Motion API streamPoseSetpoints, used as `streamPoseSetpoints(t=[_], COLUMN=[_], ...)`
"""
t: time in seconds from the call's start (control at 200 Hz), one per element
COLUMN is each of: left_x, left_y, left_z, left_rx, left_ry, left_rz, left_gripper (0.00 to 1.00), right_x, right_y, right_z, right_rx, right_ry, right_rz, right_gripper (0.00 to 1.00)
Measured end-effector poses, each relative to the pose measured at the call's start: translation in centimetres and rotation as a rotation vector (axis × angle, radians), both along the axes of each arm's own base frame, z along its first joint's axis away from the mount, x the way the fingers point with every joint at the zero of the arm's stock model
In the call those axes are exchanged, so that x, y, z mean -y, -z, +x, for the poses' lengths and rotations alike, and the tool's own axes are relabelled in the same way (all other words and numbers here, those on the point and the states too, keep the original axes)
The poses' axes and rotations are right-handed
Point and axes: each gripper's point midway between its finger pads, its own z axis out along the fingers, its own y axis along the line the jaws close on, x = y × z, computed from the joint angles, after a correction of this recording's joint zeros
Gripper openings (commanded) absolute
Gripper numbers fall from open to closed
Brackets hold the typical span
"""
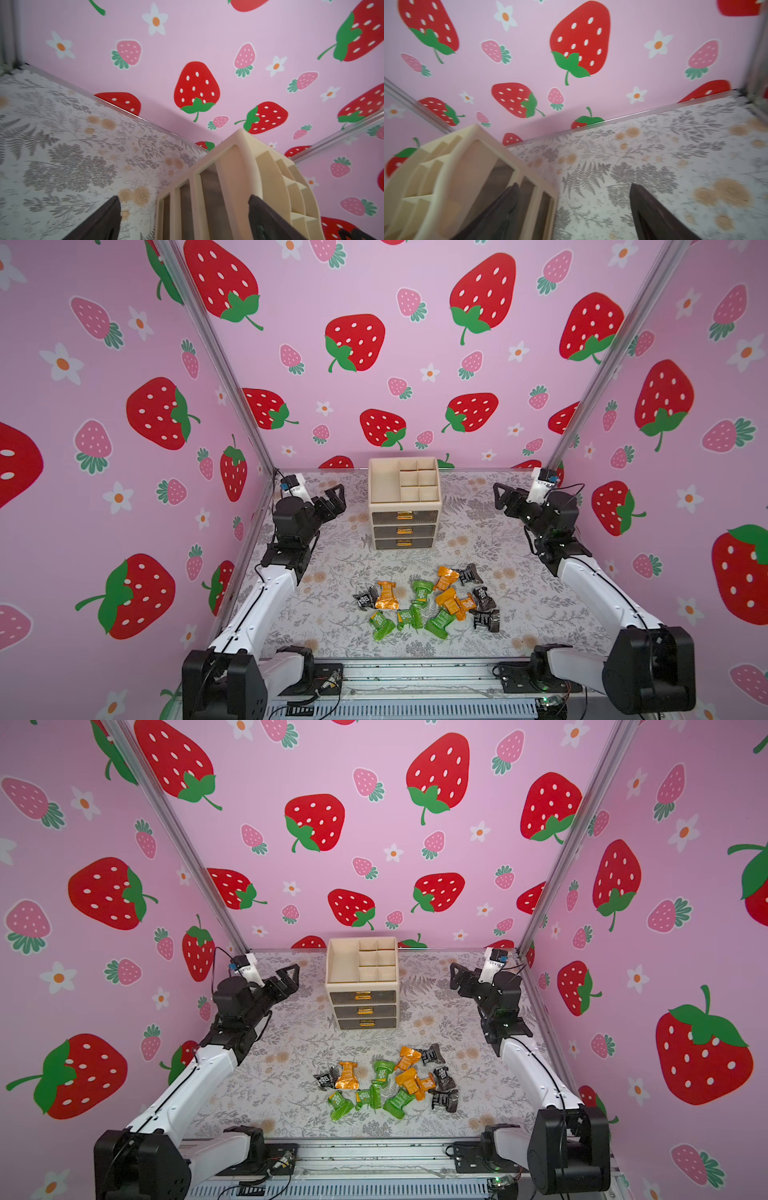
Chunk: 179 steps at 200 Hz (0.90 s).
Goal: Place the cookies into the drawer by color
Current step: Move the storage box to the center of the board.
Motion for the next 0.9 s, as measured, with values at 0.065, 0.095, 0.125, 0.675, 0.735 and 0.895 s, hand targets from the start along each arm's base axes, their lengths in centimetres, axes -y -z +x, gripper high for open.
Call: streamPoseSetpoints(t=[0.065, 0.095, 0.125, 0.675, 0.735, 0.895], left_x=[2.3, 3.2, 4.2, 10.3, 10.6, 11.3], left_y=[-0.4, -0.5, -0.7, 2.3, 2.2, 1.6], left_z=[0.9, 1.3, 1.7, 6.4, 7.0, 9.0], left_rx=[-0.015, -0.017, -0.019, -0.127, -0.124, -0.105], left_ry=[0.071, 0.096, 0.124, 0.247, 0.251, 0.258], left_rz=[-0.011, -0.014, -0.014, 0.064, 0.069, 0.089], left_gripper=[0.95, 0.93, 0.92, 0.6, 0.58, 0.54], right_x=[-2.6, -3.9, -5.0, -17.6, -17.8, -18.3], right_y=[-0.7, -1.0, -1.2, 1.0, 1.0, 1.0], right_z=[0.4, 0.6, 0.8, 2.5, 2.9, 4.1], right_rx=[-0.027, -0.042, -0.053, -0.212, -0.21, -0.206], right_ry=[-0.064, -0.098, -0.125, -0.434, -0.437, -0.437], right_rz=[0.012, 0.014, 0.013, -0.02, -0.021, -0.02], right_gripper=[0.86, 0.85, 0.85, 0.54, 0.53, 0.48])
